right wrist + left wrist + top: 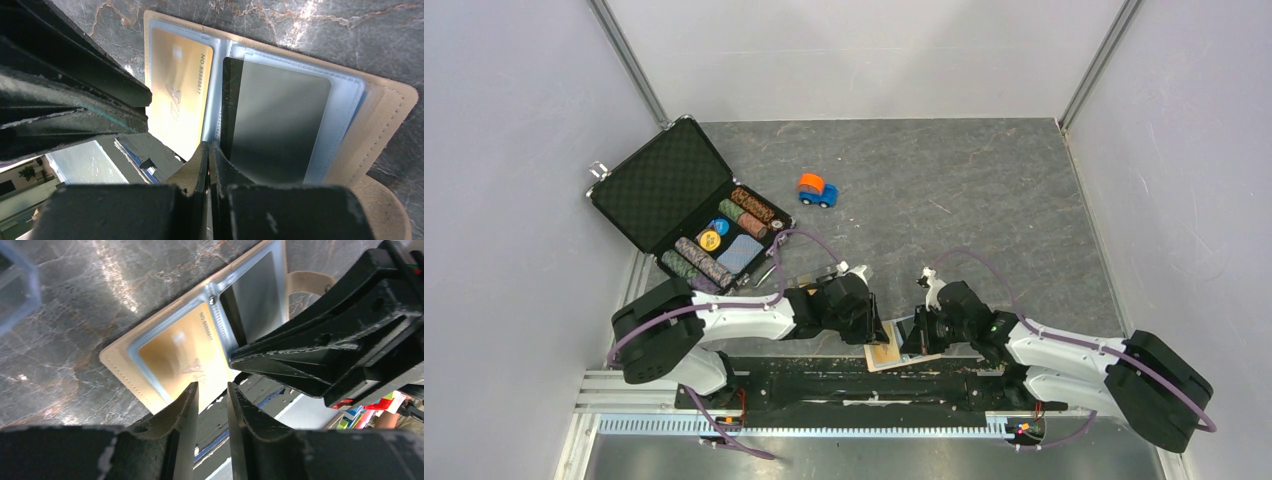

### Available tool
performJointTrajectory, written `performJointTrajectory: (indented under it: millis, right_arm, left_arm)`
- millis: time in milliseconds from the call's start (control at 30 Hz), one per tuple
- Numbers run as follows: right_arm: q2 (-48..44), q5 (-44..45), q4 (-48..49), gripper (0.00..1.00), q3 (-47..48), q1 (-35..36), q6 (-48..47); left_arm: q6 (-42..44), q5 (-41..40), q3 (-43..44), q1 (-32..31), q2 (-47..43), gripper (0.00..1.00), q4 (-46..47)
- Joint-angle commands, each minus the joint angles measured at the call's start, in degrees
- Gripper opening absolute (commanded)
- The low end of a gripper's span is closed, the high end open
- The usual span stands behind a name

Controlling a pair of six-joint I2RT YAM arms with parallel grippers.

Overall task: Put the credit cards into the card holder
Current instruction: Turn over the card slot in the card holder.

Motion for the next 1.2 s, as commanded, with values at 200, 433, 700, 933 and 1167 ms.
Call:
performJointTrajectory:
  millis: [200, 433, 700, 933, 1167]
  right_arm:
    - [-0.5, 3.83, -2.63, 0.0, 2.75, 0.69, -1.2]
    - [-0.1, 0.61, 0.13, 0.0, 3.07, 1.23, -1.65]
    - [1.89, 0.11, 2.09, 0.0, 2.38, 2.05, -1.0]
    - [3.58, 0.88, 1.65, 0.0, 2.28, 2.5, -1.08]
    - [3.84, 1.75, 0.28, 0.0, 2.56, 2.8, -1.24]
  left_arm:
    - [-0.23, -5.98, 3.06, -0.71, -4.72, 0.46, -9.99]
    - [1.12, -7.78, 4.04, -0.74, -2.83, 0.51, -14.28]
    - [1.59, -4.94, 5.77, -1.61, 1.77, 0.48, -9.59]
    - [2.03, -5.23, 8.13, -2.79, 4.28, 0.44, -10.76]
    - [4.82, -13.83, 15.07, -5.16, 3.89, 0.66, -27.26]
